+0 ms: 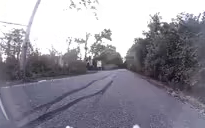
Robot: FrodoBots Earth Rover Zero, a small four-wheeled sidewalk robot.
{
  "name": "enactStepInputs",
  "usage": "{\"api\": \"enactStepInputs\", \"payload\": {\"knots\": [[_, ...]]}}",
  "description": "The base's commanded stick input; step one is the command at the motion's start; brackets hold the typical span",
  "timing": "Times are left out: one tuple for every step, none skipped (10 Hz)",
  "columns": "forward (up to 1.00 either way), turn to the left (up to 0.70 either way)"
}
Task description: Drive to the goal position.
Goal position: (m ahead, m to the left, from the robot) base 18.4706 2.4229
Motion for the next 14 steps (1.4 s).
{"api": "enactStepInputs", "payload": {"knots": [[0.00,0.00],[0.00,0.00],[0.00,0.00],[0.00,0.00],[0.00,0.00],[0.00,0.00],[0.33,0.00],[0.70,0.00],[0.70,0.00],[0.70,0.00],[0.70,0.00],[0.70,0.00],[0.70,0.00],[0.70,0.00]]}}
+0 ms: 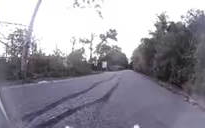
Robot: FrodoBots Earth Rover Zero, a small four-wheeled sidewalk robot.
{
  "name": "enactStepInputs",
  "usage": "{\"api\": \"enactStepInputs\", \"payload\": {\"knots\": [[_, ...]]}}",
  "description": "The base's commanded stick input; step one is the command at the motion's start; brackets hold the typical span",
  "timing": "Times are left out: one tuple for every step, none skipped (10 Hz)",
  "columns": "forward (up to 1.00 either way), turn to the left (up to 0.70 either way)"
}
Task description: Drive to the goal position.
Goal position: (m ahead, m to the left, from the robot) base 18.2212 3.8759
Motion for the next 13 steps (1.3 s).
{"api": "enactStepInputs", "payload": {"knots": [[0.70,0.00],[0.70,-0.18],[0.70,-0.35],[0.70,-0.35],[0.70,-0.35],[0.70,-0.35],[0.70,-0.35],[0.70,-0.35],[0.70,-0.35],[0.70,-0.35],[0.70,-0.21],[0.70,0.07],[0.70,0.00]]}}
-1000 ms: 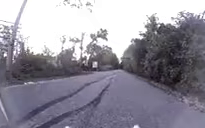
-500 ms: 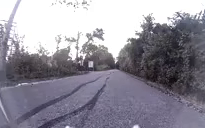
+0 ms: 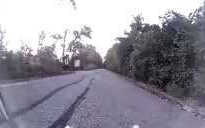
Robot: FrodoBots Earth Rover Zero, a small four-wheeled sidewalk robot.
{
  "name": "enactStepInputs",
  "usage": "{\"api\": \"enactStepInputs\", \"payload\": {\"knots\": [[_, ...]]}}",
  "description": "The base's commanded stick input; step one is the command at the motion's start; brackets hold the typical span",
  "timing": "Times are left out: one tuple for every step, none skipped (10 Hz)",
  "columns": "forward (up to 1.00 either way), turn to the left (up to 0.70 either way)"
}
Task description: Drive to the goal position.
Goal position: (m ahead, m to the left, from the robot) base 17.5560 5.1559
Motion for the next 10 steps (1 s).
{"api": "enactStepInputs", "payload": {"knots": [[0.70,0.00],[0.70,0.00],[0.70,0.00],[0.70,0.00],[0.70,0.00],[0.70,0.00],[0.70,0.07],[0.70,0.02],[0.70,0.00],[0.70,0.02]]}}
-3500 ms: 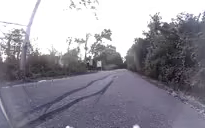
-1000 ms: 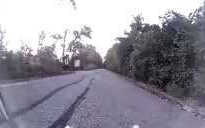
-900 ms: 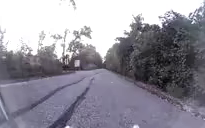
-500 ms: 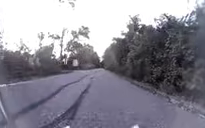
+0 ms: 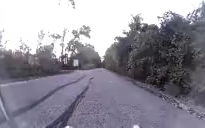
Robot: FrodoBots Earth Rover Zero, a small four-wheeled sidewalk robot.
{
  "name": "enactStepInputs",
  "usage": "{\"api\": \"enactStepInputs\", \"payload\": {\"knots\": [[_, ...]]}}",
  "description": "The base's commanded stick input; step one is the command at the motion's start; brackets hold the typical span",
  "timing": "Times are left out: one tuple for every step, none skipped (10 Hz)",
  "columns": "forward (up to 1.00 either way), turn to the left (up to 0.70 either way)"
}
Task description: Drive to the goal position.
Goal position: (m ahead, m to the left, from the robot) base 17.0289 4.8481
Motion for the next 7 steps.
{"api": "enactStepInputs", "payload": {"knots": [[0.70,0.04],[0.70,0.00],[0.70,0.00],[0.70,0.00],[0.70,0.00],[0.70,0.00],[0.70,0.00]]}}
